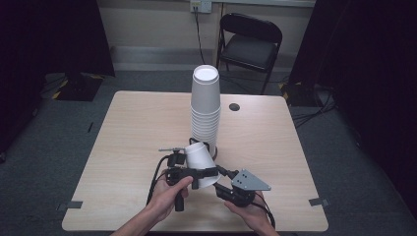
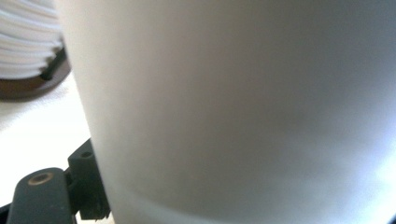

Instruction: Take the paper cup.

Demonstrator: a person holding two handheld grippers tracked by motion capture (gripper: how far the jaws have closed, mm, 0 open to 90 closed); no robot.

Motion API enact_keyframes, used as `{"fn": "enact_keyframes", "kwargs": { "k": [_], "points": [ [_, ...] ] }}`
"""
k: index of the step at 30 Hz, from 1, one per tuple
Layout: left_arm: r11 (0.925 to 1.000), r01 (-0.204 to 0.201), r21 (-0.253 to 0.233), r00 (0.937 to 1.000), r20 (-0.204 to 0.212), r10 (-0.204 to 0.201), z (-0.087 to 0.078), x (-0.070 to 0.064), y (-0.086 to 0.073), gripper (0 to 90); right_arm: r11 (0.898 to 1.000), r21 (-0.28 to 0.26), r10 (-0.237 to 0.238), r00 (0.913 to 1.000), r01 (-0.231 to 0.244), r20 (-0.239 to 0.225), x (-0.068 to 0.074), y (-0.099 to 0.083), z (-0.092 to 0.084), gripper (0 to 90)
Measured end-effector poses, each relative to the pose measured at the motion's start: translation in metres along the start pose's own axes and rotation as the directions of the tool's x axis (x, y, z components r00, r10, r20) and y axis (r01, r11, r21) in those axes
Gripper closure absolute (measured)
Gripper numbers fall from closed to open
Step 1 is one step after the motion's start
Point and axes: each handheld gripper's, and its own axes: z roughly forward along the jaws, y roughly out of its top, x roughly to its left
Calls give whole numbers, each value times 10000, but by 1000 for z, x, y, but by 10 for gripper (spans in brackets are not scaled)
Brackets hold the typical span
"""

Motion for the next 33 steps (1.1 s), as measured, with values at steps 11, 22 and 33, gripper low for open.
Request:
{"fn": "enact_keyframes", "kwargs": {
  "k": [11,22,33],
  "points": [
    [9996,259,69,9996,76,-260,4,-1,-3,134,9999,-161,-51,9997,55,240,0,-1,2,613],
    [9986,516,111,9962,700,-522,5,-11,-7,131,9944,-976,-346,9973,408,652,4,2,-1,669],
    [9992,406,20,9912,1257,-405,7,-6,-4,116,9963,-715,-404,9936,481,1056,1,3,-4,840]
  ]
}}
